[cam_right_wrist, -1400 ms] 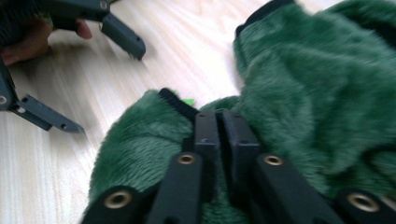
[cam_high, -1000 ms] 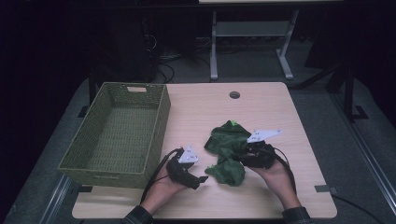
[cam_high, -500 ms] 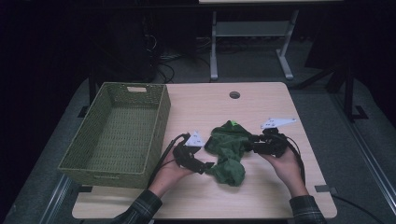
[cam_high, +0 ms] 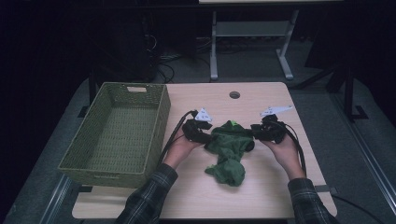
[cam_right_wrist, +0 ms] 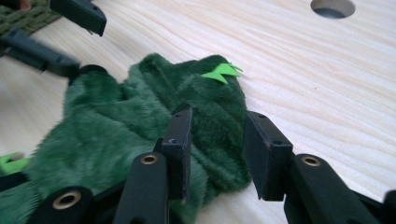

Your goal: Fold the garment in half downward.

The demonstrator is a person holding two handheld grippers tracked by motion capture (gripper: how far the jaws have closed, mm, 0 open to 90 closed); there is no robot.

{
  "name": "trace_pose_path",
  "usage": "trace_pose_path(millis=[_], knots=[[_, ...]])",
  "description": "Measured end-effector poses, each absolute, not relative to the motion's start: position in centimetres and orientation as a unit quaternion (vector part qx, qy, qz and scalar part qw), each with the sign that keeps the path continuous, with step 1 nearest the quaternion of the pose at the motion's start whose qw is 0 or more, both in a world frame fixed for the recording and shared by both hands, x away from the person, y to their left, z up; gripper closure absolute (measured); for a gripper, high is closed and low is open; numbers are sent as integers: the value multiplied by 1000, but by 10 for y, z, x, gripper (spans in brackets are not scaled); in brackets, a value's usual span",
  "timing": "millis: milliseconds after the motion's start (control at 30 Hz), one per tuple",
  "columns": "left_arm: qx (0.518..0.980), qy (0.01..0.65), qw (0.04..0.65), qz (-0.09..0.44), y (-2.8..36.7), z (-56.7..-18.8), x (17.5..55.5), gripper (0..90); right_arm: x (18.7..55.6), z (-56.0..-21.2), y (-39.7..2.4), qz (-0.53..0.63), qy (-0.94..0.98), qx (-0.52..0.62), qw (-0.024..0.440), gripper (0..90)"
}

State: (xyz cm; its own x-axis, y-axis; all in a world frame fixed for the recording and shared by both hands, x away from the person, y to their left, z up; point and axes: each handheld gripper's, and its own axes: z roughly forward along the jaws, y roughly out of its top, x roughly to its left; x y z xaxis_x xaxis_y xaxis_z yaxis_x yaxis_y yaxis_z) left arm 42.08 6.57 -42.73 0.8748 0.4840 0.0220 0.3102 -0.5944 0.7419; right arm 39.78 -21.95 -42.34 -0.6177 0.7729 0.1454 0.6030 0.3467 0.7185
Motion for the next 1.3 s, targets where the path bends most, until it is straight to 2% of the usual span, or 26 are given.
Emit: trace_pose_path(millis=[100,367,500,700,833,933,1000,1100,1300], knots=[[890,227,382,104,59,-433,435,520,407,-431,-218,372,819,424,108,605],[899,233,359,94,49,-448,453,519,422,-454,-217,343,828,434,95,608],[901,235,353,94,48,-455,456,519,424,-458,-215,340,831,429,98,629],[901,240,346,101,47,-460,461,566,426,-464,-209,332,836,424,102,659],[905,234,341,96,45,-464,462,584,427,-466,-208,335,834,427,98,722],[905,236,343,91,45,-466,462,625,427,-466,-208,336,833,428,97,784],[906,231,344,88,44,-465,462,699,427,-466,-208,336,832,430,95,836],[906,234,341,90,43,-464,462,833,427,-465,-209,343,826,438,89,866],[899,246,353,83,45,-453,463,861,426,-458,-213,359,817,444,86,872]])
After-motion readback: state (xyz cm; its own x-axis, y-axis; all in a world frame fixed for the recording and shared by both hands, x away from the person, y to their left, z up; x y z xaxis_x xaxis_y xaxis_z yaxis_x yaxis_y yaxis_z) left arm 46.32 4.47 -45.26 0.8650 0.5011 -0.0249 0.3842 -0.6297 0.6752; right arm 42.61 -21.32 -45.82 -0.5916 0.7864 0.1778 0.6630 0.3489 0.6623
